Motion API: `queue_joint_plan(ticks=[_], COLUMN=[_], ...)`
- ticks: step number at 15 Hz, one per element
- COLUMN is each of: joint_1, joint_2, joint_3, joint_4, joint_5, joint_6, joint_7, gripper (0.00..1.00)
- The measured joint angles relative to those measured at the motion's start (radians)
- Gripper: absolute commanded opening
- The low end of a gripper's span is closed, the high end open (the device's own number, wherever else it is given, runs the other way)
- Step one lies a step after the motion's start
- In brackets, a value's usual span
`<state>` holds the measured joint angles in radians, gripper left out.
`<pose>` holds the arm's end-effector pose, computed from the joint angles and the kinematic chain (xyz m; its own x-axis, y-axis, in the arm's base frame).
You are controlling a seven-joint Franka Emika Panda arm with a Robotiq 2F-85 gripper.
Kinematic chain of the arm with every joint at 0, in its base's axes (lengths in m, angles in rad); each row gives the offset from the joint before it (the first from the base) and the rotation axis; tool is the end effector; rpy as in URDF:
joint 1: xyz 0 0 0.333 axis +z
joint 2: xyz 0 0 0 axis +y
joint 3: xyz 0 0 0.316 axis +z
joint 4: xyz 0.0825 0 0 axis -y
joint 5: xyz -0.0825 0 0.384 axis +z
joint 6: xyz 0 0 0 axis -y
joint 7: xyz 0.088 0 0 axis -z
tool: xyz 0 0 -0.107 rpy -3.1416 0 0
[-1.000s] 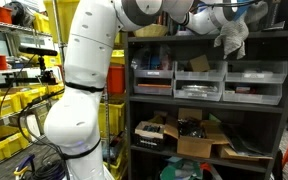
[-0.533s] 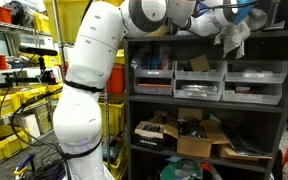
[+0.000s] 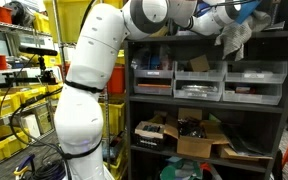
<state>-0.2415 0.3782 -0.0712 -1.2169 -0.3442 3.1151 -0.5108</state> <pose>0.6697 -0.1713 0.7465 0.2703 0.7235 0.6352 -0.1635 -0.6156 0.7709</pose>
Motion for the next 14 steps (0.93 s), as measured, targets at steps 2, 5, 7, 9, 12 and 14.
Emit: queue_joint_plan(ticks=[2, 5, 7, 9, 12, 14], joint_1=[0.005, 0.025, 0.042, 0.061, 0.086, 0.096], joint_2=[0.0, 0.0, -0.001, -0.003, -0.005, -0.006], joint_3=[-0.015, -0.051, -0.078, -0.107, -0.145, -0.16], joint_4=[0.001, 0.001, 0.003, 0.007, 0.015, 0.015], joint_5=[-0.002, -0.019, -0.039, -0.063, -0.099, -0.113], joint_6=[0.0, -0.004, -0.023, -0.046, -0.075, -0.085], joint_7=[0.0, 0.002, 0.006, 0.012, 0.024, 0.027], gripper=[0.81, 0.99, 1.0, 1.0, 1.0, 1.0])
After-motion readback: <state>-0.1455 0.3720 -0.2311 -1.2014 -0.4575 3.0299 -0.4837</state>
